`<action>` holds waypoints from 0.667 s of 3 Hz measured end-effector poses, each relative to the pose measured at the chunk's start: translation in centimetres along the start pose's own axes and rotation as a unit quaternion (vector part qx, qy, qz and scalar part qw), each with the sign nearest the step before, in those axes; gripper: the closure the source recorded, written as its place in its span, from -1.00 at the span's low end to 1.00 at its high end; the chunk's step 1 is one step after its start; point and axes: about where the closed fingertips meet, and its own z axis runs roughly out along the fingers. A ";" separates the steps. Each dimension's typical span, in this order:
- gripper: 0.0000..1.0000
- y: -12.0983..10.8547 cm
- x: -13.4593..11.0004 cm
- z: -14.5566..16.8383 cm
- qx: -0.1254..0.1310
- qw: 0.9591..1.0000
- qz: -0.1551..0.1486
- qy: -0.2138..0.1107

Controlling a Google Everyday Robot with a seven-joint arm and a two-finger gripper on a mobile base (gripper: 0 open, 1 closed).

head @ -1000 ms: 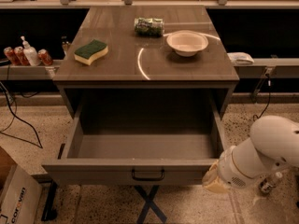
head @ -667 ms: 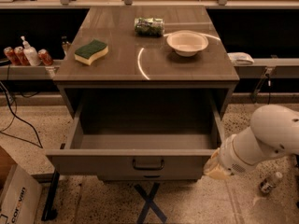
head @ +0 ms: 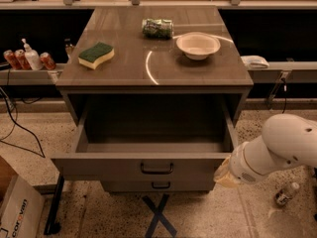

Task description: Close top drawer

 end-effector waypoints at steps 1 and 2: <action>1.00 -2.0 -2.2 1.3 0.033 0.999 -0.010 -0.024; 1.00 -2.0 -2.2 1.3 0.033 0.999 -0.010 -0.024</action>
Offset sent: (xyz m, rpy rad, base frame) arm 0.1464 0.0513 0.0042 0.0850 -0.3539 -0.0259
